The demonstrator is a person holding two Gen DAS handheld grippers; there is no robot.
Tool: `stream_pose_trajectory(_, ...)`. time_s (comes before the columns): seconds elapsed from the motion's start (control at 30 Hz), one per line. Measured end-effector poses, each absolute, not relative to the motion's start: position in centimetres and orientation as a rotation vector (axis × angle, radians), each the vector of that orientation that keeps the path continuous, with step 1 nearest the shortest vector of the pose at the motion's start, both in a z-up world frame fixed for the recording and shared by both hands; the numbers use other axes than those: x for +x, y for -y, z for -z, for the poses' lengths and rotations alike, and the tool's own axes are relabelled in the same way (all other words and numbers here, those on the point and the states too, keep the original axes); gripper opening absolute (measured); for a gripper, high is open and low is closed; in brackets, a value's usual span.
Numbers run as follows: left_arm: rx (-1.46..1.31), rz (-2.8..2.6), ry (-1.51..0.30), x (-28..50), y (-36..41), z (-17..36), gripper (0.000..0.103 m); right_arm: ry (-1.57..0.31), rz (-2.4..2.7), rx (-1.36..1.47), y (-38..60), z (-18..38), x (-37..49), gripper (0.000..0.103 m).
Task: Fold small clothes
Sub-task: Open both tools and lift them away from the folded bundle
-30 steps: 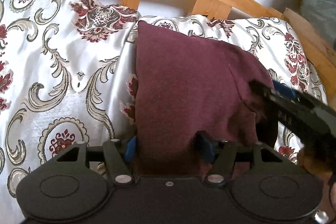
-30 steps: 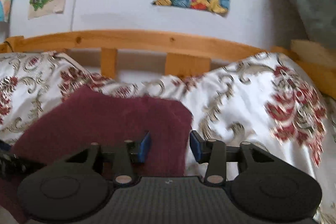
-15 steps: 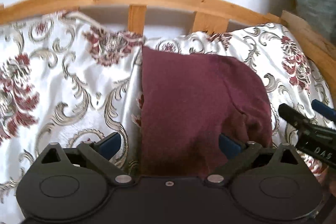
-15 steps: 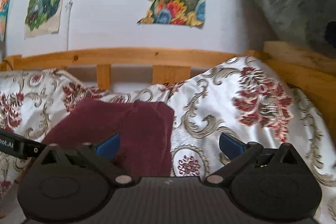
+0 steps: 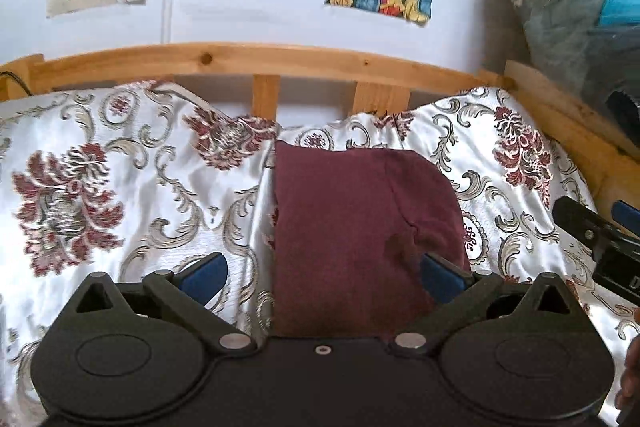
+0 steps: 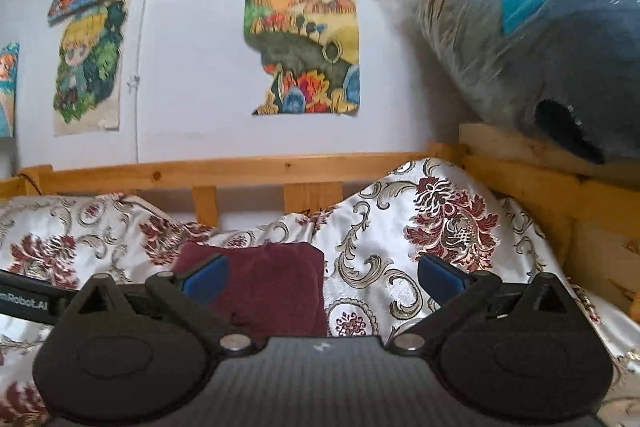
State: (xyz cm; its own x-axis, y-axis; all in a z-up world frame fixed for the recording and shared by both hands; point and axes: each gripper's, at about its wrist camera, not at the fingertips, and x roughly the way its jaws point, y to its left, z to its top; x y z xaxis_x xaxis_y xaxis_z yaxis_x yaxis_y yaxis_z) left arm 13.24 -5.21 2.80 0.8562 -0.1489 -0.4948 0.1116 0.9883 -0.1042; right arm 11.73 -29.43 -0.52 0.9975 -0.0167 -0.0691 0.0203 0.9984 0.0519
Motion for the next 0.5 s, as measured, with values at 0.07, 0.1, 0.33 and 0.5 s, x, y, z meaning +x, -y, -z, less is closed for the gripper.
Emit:
stream_pose_trajectory(0.07, -0.058, 0.136, -0.515, 11.7, 4.8, -2.9, 0.102, -0.061, 0.022, 0.049, 29.2, 0.5, 10.1, 0.103)
stream_pose_trajectory(0.1, -0.048, 0.138, -0.509, 11.0, 4.6, -2.9, 0.102, -0.058, 0.023, 0.046, 29.0, 0.6, 9.1, 0.103)
stream_pose_trajectory(0.33, -0.009, 0.093, -0.486, 6.3, 2.9, -2.8, 0.102, -0.099, 0.020, 0.013, 28.2, 2.1, 4.4, 0.103)
stream_pose_trajectory(0.5, -0.033, 0.059, -0.487, 4.2, 2.1, -1.9, 0.102, -0.133, 0.027, 0.001, 27.5, 2.9, 2.3, 0.103)
